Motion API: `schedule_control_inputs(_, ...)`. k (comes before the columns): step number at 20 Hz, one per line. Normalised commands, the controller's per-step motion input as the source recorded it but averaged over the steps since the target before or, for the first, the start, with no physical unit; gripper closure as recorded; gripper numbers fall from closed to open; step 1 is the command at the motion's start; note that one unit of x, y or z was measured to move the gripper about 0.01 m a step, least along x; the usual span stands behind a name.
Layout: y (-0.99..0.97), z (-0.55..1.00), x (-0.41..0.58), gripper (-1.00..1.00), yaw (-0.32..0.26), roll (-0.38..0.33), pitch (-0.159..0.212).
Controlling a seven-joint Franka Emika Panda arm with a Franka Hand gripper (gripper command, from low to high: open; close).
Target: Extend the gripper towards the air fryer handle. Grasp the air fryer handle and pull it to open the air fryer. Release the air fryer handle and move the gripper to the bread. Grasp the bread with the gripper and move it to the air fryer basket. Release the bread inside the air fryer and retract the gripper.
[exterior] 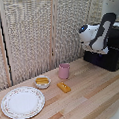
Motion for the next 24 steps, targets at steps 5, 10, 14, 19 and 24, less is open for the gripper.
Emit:
schedule_control_inputs(5,0.52,0.12,0.032,1.00,-0.042,0.206,0.185)
schedule_control_inputs(10,0.51,0.06,0.011,1.00,-0.135,0.154,0.095)
schedule_control_inputs(14,0.69,0.16,0.000,1.00,-0.141,0.019,0.008)
schedule_control_inputs(19,0.69,0.49,0.000,1.00,-0.087,0.086,0.000)
schedule_control_inputs(24,0.74,0.47,0.000,1.00,-0.080,0.038,0.000)
